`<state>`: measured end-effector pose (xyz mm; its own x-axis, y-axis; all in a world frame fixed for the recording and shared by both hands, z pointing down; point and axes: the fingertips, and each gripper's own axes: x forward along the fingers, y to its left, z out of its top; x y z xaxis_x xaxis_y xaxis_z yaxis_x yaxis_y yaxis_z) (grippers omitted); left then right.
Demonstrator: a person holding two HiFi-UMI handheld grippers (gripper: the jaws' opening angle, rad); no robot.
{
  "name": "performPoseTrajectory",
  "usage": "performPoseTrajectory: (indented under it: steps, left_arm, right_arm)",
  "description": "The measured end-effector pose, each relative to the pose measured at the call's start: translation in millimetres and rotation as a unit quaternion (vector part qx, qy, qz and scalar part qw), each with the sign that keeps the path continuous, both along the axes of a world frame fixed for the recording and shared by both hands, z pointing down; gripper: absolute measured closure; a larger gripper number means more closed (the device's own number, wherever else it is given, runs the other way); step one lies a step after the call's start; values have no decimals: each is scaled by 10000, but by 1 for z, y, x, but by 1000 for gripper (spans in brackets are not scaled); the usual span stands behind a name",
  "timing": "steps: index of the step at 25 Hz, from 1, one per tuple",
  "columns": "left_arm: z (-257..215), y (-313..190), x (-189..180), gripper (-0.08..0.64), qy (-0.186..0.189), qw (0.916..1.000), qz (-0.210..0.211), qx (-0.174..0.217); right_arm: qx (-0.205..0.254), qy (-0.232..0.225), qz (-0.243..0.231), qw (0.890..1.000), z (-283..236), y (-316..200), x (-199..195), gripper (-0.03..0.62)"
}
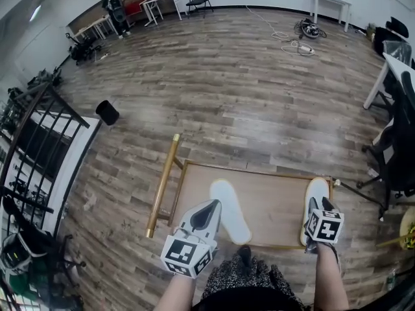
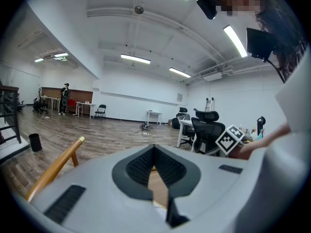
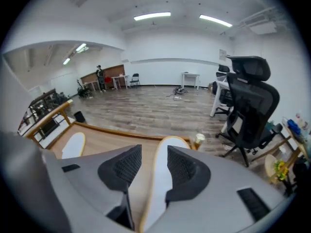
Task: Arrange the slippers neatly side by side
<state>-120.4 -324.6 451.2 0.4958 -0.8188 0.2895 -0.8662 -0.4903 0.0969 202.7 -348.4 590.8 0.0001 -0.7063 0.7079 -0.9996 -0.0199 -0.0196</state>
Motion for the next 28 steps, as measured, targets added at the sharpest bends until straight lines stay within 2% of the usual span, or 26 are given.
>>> performPoseTrajectory:
  steps: [3,7,12,17,21,25,28]
  left_arm:
    - [2,0,-4,565,24,10000,-61,-27]
    - [1,-1,-15,565,44,9999,-130,-38]
    - [3,-1,-35,565,6,9995,-324,-53]
    - [12,4,-59,565,-37,9986,-498,-179]
    - [19,9,-71,565,-52,9978,-609,-275]
    - [24,9,-77,565,-50,9975,-628,-329]
    - [25,7,-75,565,-48,9977,-578,-344]
  right_arm:
    - [160,-424,-846,9954,-10,-12,-80,443]
    - [93,-469,-2040,9778,-1,-10,-189,443]
    - [-298,-561,-2922,9542,35,1,-278,442]
    - [-663,-472,-3261,9418,69,2,-316,442]
    - [-732,-475,-3338,9386,69,4,-330,442]
    - [-628,-86,-3360,9397,69,6,-331,432]
    - [-800,161,-3386,9374,88,4,-330,431]
